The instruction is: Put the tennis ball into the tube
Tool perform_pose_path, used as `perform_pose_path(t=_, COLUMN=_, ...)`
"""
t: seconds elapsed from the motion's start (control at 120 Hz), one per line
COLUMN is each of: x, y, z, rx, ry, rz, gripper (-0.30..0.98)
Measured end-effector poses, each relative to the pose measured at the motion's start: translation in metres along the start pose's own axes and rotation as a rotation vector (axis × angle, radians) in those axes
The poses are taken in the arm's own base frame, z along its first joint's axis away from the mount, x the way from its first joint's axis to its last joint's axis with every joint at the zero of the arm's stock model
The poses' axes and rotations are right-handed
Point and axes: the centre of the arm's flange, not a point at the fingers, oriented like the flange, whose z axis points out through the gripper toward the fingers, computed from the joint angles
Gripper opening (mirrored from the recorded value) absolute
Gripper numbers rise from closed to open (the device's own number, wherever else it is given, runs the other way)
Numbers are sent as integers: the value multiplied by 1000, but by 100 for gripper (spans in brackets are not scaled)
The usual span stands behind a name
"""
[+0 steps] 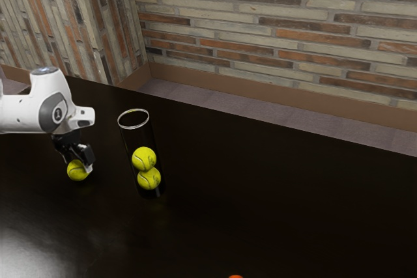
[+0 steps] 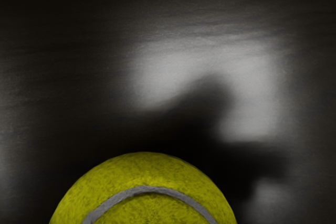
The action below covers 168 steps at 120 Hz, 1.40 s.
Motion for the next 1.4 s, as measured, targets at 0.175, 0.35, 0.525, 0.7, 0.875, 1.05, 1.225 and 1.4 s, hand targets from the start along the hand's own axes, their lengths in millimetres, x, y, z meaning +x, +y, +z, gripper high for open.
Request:
perform_pose_path(t=0.175, x=1, y=0, z=15, rx=-10, ry=-20, rz=9, gripper=69)
perform_pose_path(t=0.35, x=1, y=-6, z=26, rx=-15, ry=-30, rz=7, gripper=69)
perform_pose_path(t=0.525, x=1, y=-8, z=26, rx=-14, ry=-28, rz=9, gripper=57)
perform_pose_path(t=0.7, x=1, y=-9, z=25, rx=-12, ry=-22, rz=10, gripper=42)
perform_pose_path(t=0.875, x=0, y=-6, z=13, rx=-2, ry=-6, rz=13, gripper=40)
perform_pose_path(t=1.05, x=-9, y=17, z=-47, rx=25, ry=53, rz=32, gripper=38)
perform_pose_path(t=1.225, x=-13, y=52, z=-103, rx=0, ry=72, rz=20, gripper=37)
perform_pose_path(t=1.4, x=-24, y=85, z=-170, rx=-16, ry=80, rz=2, gripper=37)
